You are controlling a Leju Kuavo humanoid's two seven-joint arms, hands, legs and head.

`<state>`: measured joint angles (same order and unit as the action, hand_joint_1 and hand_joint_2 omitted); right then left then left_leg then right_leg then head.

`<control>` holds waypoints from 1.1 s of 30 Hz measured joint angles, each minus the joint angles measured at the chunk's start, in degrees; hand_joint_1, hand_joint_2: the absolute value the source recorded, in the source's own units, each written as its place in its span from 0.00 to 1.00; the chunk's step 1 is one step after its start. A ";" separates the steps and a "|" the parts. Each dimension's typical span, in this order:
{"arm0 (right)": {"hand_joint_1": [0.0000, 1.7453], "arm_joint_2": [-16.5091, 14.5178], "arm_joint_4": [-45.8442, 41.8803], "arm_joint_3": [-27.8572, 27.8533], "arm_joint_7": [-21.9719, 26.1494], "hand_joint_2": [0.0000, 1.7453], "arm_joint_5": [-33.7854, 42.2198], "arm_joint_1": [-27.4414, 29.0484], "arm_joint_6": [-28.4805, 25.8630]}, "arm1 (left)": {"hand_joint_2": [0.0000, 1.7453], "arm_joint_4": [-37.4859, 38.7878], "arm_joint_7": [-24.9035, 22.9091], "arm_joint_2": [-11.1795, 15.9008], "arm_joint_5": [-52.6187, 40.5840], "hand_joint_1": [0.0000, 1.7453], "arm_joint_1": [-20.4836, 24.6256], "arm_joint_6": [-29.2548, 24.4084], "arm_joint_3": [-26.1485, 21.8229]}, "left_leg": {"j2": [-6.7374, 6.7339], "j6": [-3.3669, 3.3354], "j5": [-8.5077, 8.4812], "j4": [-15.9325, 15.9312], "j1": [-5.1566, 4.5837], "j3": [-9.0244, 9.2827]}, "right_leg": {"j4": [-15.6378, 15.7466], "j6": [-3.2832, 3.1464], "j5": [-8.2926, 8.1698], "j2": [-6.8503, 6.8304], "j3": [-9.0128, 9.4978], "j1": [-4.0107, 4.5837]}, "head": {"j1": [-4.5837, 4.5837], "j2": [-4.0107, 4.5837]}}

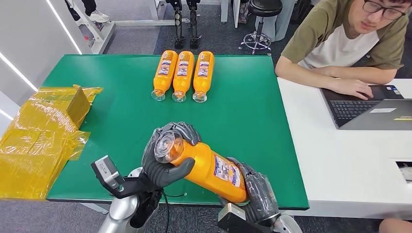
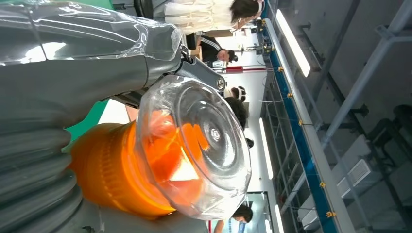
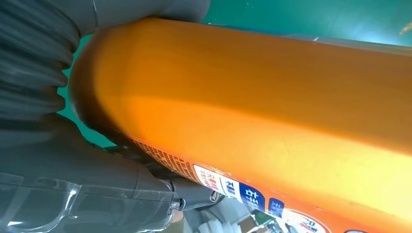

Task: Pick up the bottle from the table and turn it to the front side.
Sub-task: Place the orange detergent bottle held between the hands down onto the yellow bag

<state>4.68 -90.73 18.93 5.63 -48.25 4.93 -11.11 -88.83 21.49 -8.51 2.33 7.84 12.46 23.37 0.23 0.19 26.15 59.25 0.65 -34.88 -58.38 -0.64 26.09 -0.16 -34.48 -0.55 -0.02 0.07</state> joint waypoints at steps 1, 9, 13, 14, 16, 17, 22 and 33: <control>1.00 -0.16 0.08 -0.05 0.28 1.00 -0.20 -0.04 -0.53 | 1.00 0.01 0.02 -0.10 0.09 1.00 0.14 0.00 -0.02 | 0.00 0.00 0.00 0.00 0.00 0.00 | 0.00 0.00 0.00 0.00 0.00 0.00 | 0.00 0.00; 1.00 -0.98 0.42 -0.30 1.26 1.00 -0.59 -0.15 -2.03 | 1.00 0.01 0.07 -0.61 0.21 1.00 0.74 -0.02 -0.03 | 0.00 0.00 0.00 0.00 0.00 0.00 | 0.00 0.00 0.00 -0.01 0.01 0.00 | -0.01 0.00; 1.00 -1.11 0.44 -0.34 1.36 1.00 -0.60 -0.15 -2.09 | 1.00 0.01 0.08 -0.63 0.21 1.00 0.86 -0.02 -0.03 | 0.00 0.00 0.00 0.00 0.00 0.00 | 0.00 0.00 0.00 -0.01 0.01 0.00 | 0.00 0.00; 0.83 -1.12 0.44 -0.35 1.38 1.00 -0.60 -0.15 -2.10 | 1.00 0.01 0.08 -0.63 0.21 1.00 0.89 -0.02 -0.03 | 0.00 0.00 0.00 0.00 0.00 0.00 | 0.00 0.00 0.00 -0.01 0.01 0.00 | 0.00 0.00; 0.34 -1.13 0.44 -0.36 1.44 1.00 -0.66 -0.15 -2.21 | 1.00 0.01 0.09 -0.63 0.20 1.00 0.92 -0.02 -0.03 | 0.00 0.00 0.00 0.00 0.00 0.00 | 0.00 0.00 0.00 -0.01 0.01 0.00 | 0.00 0.00; 0.09 -1.14 0.44 -0.34 1.54 1.00 -0.77 -0.15 -2.37 | 1.00 0.02 0.09 -0.63 0.19 1.00 0.94 -0.03 -0.03 | 0.00 0.00 0.00 0.00 0.00 0.00 | 0.00 0.00 0.00 -0.01 0.01 0.00 | -0.01 0.00; 0.00 -2.31 -0.36 0.21 4.30 1.00 1.02 -0.19 -5.98 | 1.00 0.93 -0.04 -0.56 -0.68 1.00 0.92 -0.55 -0.16 | -0.01 0.00 0.00 0.00 0.00 0.01 | -0.01 0.00 0.00 0.00 -0.01 0.00 | -0.01 0.00; 0.00 -8.18 -9.45 3.22 20.28 1.00 23.70 0.13 -21.52 | 1.00 2.84 0.19 -0.57 -3.53 1.00 1.35 -6.05 -0.37 | -0.01 0.02 -0.02 0.00 0.00 0.02 | -0.02 0.00 0.00 0.01 -0.01 0.00 | -0.01 0.00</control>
<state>-3.50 -100.18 22.15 25.91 -24.56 5.06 -32.63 -85.99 21.68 -9.08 -1.20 9.19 6.41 23.00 0.22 0.21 26.14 59.25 0.66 -34.86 -58.40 -0.64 26.09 -0.15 -34.49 -0.54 -0.03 0.07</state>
